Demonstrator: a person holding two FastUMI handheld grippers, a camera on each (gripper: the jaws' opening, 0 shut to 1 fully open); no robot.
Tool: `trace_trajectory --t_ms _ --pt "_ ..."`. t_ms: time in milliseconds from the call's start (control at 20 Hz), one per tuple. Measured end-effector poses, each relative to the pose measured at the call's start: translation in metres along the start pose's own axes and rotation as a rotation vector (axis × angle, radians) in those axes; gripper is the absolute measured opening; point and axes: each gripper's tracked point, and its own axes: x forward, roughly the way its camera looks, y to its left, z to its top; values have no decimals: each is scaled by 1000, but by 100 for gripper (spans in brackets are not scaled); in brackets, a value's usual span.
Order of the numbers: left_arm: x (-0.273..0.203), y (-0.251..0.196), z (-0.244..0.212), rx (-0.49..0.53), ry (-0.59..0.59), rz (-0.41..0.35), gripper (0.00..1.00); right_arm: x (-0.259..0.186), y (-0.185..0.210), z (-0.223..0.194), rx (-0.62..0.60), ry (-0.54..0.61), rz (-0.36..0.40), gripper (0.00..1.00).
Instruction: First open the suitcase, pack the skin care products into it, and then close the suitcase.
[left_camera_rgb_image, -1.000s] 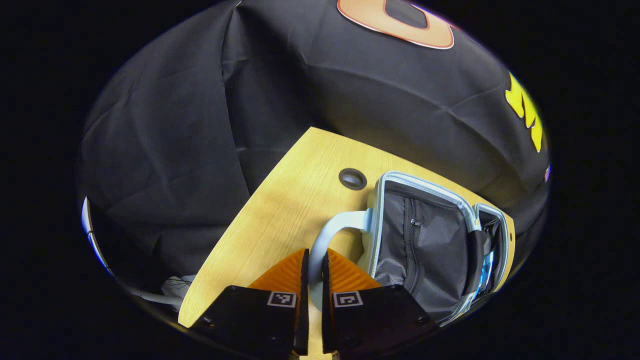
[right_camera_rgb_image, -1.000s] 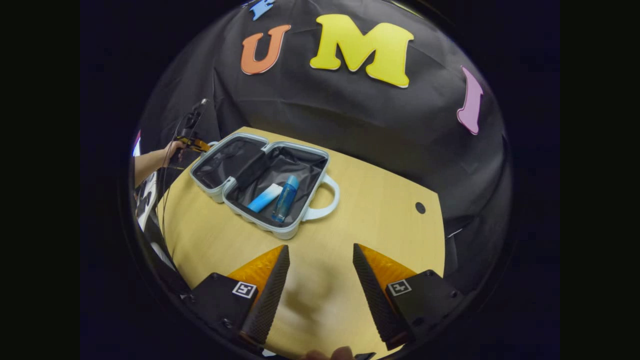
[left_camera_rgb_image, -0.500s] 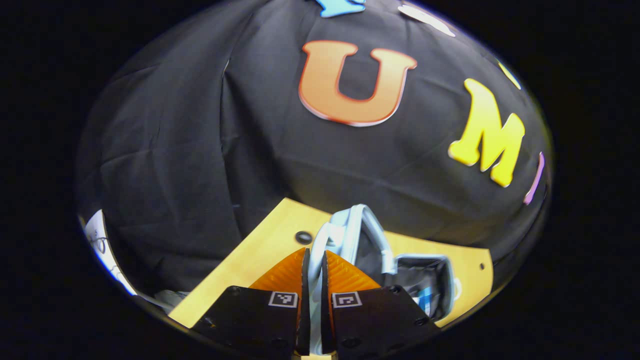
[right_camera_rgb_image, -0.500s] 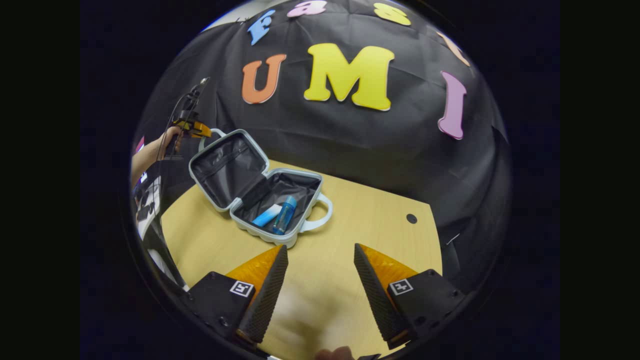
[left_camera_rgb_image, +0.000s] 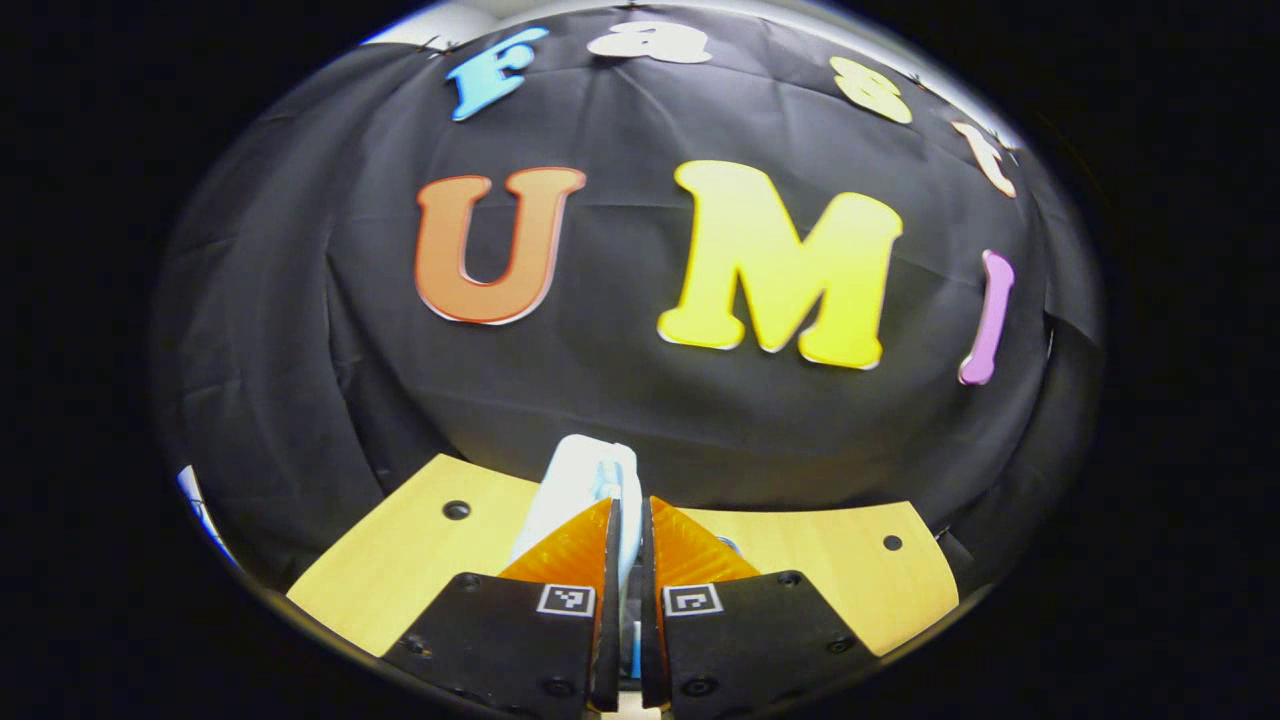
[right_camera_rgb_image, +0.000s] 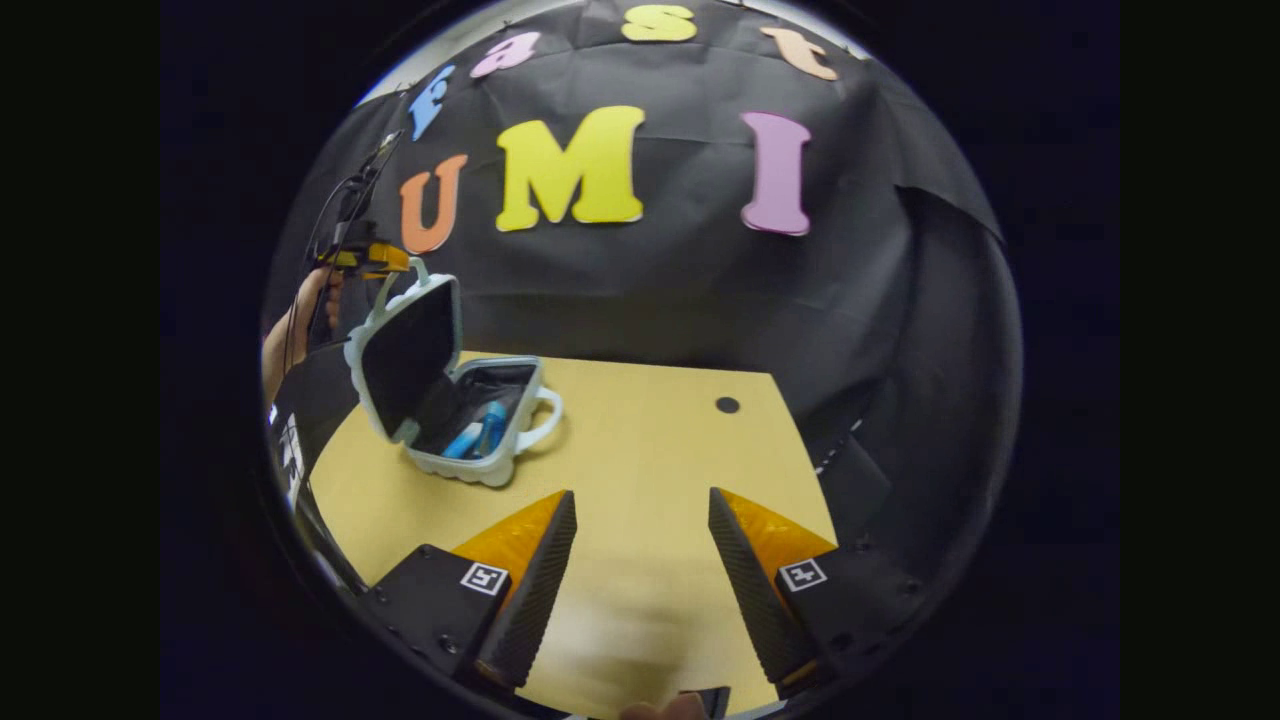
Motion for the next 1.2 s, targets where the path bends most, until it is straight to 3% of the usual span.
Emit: trace_trajectory --t_ms 250,400,750,1100,1200 --pt "35 -114 -66 55 49 -74 11 -18 -59 -15 27 0 -97 80" --pt "56 -148 -116 113 100 -98 11 -24 -76 -30 30 24 -130 80" --pt "93 -169 -193 212 190 -92 11 -23 -97 -50 8 89 -168 80" --pt "101 -184 -227 291 145 -72 12 -18 -90 -48 15 75 -156 80" --pt "103 -184 -240 317 156 -67 17 -19 -89 -46 7 68 -153 80"
